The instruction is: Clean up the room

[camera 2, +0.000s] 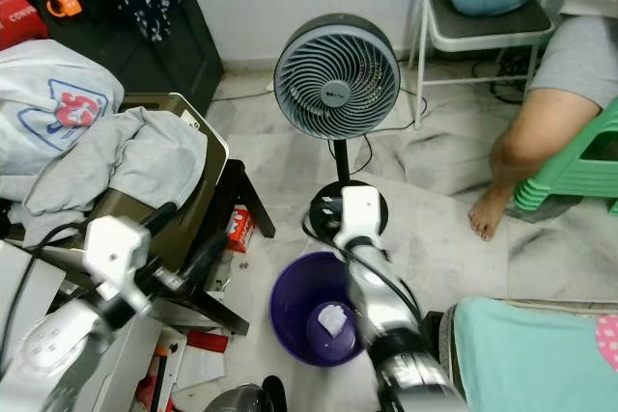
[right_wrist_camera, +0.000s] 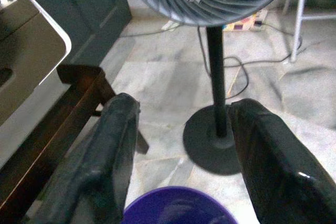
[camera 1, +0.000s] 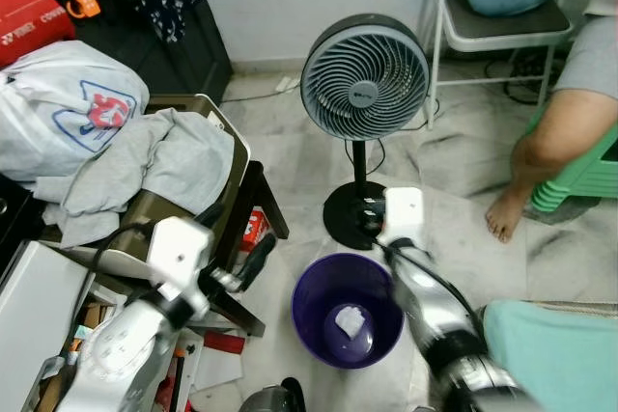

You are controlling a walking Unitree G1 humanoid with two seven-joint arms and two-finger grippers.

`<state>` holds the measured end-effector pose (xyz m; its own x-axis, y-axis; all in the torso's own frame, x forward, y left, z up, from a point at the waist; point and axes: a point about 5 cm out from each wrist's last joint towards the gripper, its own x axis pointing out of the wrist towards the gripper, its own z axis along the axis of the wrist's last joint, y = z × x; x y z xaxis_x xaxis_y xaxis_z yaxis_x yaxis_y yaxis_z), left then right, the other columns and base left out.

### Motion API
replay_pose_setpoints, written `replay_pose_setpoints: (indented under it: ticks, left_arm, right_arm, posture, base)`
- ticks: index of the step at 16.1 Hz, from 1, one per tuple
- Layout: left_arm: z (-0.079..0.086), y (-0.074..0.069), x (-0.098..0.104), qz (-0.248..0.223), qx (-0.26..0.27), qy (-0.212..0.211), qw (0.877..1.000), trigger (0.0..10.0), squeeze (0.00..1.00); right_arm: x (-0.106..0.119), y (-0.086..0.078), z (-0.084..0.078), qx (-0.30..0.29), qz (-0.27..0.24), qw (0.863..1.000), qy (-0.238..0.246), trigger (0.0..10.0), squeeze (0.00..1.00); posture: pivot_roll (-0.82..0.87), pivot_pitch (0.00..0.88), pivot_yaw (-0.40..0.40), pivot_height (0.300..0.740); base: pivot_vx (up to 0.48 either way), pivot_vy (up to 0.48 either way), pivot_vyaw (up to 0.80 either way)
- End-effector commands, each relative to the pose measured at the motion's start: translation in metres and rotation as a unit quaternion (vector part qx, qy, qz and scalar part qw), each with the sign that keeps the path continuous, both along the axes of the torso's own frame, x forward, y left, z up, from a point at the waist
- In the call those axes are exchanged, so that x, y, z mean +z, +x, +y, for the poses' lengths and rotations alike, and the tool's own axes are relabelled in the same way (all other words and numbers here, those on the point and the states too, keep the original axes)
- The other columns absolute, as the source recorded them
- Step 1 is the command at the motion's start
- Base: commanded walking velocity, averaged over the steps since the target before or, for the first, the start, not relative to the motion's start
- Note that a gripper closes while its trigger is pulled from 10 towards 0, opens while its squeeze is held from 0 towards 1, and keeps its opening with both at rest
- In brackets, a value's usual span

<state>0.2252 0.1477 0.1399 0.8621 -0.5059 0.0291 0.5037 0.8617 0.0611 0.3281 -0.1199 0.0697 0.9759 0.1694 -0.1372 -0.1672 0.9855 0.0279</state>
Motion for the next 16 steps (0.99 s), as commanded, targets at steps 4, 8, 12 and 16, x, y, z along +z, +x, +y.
replay_pose_setpoints:
  ticks: [4, 8, 12, 16]
  left_arm:
    - [-0.004, 0.023, -0.009, -0.008, 0.017, -0.001, 1.000, 10.0, 0.00]
    - [-0.006, 0.048, -0.006, -0.037, 0.057, 0.003, 0.998, 10.0, 0.00]
    - [-0.005, 0.048, -0.006, -0.057, 0.091, -0.003, 0.994, 10.0, 0.00]
    - [0.005, 0.049, -0.015, -0.047, 0.134, -0.014, 0.990, 10.0, 0.00]
  right_arm:
    - [0.045, -0.015, -0.004, 0.054, -0.083, 0.995, -0.016, 10.0, 1.00]
    - [0.058, -0.018, -0.009, 0.044, -0.119, 0.991, -0.030, 10.0, 1.00]
    - [0.065, -0.017, -0.032, -0.020, -0.127, 0.992, -0.016, 10.0, 1.00]
    - [0.045, -0.038, -0.053, -0.067, -0.106, 0.992, -0.023, 10.0, 1.00]
  posture:
    - [-0.15, 0.000, 0.157, 0.740]
    - [-0.17, 0.000, 0.127, 0.740]
    - [-0.17, 0.000, 0.108, 0.740]
    - [-0.17, 0.000, 0.096, 0.740]
  base:
    - [0.000, 0.000, 0.00]
    - [0.000, 0.000, 0.00]
    - [0.000, 0.000, 0.00]
    - [0.000, 0.000, 0.00]
